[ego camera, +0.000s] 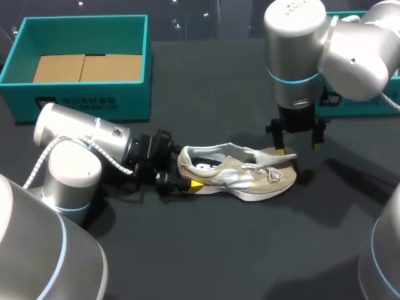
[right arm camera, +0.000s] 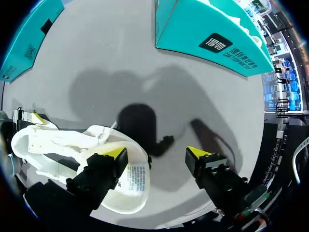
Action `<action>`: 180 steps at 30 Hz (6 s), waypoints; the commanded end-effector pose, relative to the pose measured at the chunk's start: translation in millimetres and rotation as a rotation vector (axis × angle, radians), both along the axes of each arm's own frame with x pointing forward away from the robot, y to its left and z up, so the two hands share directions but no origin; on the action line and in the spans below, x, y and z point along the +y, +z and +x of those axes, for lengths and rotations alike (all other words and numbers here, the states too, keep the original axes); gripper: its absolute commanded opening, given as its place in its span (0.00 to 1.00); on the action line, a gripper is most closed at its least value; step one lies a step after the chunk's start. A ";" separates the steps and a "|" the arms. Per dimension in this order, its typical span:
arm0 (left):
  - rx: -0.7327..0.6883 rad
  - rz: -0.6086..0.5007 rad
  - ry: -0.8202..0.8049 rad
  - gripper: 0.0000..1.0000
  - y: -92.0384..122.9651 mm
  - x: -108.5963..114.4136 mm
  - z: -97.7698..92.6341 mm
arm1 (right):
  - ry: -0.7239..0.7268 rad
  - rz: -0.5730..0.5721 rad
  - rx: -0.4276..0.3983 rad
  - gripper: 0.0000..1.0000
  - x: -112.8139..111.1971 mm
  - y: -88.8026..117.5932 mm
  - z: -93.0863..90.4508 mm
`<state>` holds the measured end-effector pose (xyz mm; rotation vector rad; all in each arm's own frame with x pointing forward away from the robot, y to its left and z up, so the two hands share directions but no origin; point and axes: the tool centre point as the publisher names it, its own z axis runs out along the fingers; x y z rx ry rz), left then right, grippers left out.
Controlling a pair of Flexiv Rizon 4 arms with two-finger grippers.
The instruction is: Take the shoe out of the shoebox, open the shoe tongue, remove and reinsert the insole, then place the shoe into the shoebox
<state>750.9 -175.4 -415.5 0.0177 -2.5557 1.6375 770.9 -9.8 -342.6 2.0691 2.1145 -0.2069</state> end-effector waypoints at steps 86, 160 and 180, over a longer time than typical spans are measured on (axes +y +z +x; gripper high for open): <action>0.000 0.001 -0.001 0.00 -3.6 -1.2 -0.9 | 1.624 0.066 0.038 0.00 211.5 30.8 -32.6; 0.000 0.001 -0.001 0.00 -3.6 -1.2 -0.9 | 1.380 0.308 0.075 0.00 137.9 -82.4 -49.1; 0.000 0.001 -0.001 0.00 -3.6 -1.2 -0.9 | 1.630 0.521 -0.222 0.00 129.6 -34.1 -23.9</action>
